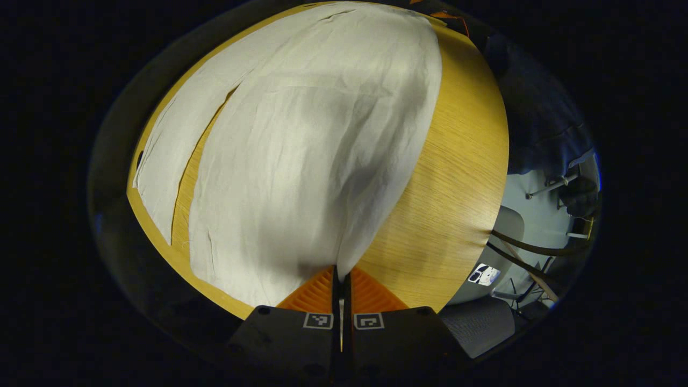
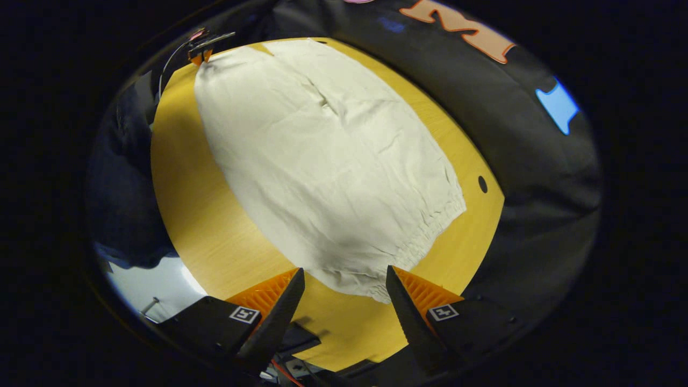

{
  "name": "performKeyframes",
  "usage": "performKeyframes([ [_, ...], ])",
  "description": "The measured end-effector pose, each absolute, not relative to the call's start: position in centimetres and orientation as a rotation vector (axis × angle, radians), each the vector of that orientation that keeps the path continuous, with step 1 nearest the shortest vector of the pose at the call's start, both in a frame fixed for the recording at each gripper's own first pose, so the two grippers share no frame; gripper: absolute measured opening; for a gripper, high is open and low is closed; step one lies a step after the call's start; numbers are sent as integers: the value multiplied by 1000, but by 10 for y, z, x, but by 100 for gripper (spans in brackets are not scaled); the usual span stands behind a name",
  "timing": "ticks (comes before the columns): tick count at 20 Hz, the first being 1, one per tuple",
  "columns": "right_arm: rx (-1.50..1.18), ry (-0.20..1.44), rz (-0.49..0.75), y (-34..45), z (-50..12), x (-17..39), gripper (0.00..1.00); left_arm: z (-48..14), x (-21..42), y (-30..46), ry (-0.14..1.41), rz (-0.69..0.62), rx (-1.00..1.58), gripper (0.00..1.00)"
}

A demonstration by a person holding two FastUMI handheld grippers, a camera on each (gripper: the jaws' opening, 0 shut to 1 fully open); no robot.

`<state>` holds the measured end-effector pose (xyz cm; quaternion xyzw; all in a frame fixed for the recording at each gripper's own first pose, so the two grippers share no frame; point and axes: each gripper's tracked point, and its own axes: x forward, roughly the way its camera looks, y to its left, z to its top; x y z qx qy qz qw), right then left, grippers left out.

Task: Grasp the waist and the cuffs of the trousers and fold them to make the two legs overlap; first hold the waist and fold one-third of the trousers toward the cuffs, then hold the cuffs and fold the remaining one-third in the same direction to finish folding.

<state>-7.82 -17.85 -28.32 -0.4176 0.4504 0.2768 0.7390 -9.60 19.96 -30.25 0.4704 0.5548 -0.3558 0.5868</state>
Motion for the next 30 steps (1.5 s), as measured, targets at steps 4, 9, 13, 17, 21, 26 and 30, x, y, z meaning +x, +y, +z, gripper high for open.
performKeyframes([
  [4,-1009,1075,735,-179,-309,-88,98,-302,-97,200,1297,-830,1102,0],
  [9,-1038,1160,791,-183,-326,-88,96,-302,-98,201,1301,-831,1111,0],
  [13,-1085,1199,842,-186,-336,-94,94,-302,-99,201,1313,-840,1124,0],
  [17,-1102,1247,899,-183,-343,-100,87,-302,-99,202,1308,-845,1126,0],
  [21,-1102,1285,898,-184,-343,-98,78,-302,-99,202,1315,-856,1132,0],
  [26,-1075,1329,806,-187,-341,-86,60,-303,-97,202,1340,-862,1123,0],
  [30,-1086,1308,736,-190,-341,-74,7,-304,-96,203,1353,-864,1121,0],
])
